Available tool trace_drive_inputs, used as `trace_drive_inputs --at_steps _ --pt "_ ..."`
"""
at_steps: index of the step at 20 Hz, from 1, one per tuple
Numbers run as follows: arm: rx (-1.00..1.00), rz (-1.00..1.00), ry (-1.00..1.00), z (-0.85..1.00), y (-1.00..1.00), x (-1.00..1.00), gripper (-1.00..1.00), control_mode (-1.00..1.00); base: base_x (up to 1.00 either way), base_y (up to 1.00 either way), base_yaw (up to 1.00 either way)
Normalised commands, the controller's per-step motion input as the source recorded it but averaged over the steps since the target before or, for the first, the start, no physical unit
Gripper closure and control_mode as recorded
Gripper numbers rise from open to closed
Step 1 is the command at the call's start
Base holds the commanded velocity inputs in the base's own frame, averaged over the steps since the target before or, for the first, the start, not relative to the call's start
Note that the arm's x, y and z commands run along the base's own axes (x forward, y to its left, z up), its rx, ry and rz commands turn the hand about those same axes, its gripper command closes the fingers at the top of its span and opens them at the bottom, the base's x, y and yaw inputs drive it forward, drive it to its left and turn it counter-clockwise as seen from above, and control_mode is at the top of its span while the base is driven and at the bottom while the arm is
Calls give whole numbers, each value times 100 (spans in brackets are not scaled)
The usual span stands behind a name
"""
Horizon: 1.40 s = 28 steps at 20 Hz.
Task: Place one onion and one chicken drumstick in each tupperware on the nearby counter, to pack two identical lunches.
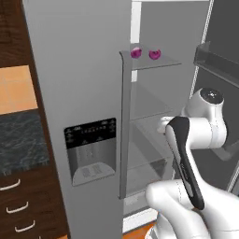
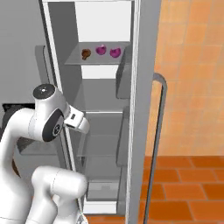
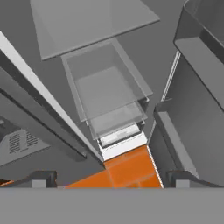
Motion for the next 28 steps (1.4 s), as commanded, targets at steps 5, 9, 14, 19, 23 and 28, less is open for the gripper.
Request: trace_drive_inputs --at_steps 5,9,14,19,23,28 --pt "0 0 0 0 0 0 -100 100 72 -25 10" --pt "-2 8 -8 45 -7 7 -100 -100 27 -5 6" --pt "-14 5 -42 100 -2 -10 -100 -100 0 0 0" --pt "-4 0 -41 100 -1 6 -100 -100 0 0 0" --pt "0 0 -40 100 -19 37 -100 -100 0 0 0" --pt "0 0 -12 100 -29 51 -100 -100 0 0 0"
